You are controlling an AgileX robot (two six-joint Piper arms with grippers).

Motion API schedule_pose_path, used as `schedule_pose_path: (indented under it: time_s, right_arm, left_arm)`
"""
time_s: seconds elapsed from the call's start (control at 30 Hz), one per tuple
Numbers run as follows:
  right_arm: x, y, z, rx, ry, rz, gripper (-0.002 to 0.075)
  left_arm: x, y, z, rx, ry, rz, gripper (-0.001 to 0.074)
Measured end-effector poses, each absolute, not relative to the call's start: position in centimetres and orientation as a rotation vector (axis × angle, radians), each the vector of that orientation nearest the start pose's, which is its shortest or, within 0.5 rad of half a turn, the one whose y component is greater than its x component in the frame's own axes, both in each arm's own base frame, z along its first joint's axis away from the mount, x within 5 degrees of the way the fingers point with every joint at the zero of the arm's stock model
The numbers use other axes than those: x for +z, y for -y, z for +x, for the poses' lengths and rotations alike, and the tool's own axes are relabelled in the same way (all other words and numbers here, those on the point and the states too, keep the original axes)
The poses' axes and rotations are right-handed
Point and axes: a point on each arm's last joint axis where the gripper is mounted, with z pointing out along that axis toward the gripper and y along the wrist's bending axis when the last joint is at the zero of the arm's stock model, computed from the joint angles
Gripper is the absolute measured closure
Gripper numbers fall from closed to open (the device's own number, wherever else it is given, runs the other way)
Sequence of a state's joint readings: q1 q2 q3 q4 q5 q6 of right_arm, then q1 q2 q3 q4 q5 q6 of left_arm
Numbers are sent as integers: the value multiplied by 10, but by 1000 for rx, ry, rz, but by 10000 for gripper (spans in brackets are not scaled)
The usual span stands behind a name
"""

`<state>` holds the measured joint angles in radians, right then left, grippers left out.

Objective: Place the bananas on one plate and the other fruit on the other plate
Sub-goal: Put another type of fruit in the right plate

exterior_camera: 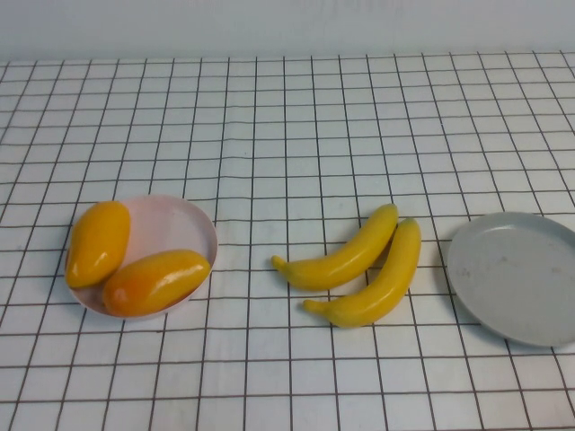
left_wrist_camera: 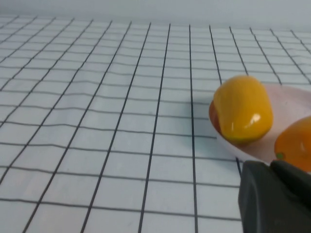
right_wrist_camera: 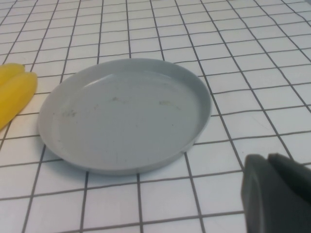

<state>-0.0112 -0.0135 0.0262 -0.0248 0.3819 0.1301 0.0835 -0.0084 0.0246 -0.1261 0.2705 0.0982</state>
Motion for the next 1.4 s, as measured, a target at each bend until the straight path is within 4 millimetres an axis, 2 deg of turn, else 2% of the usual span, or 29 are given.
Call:
schedule_pose_path:
  time_s: [0.17,1.3,1.4]
  right_arm:
    - [171,1,52,57,-1875,117,742]
    - [171,1,52,57,-1872,117,742]
    - [175,-2,54,184,-1820,200,742]
  left_arm:
    - [172,-1,53,36,-1872,-25,735]
    - [172,1,53,14,-1870,-26,735]
    - [172,1,53,14,-1870,-26,735]
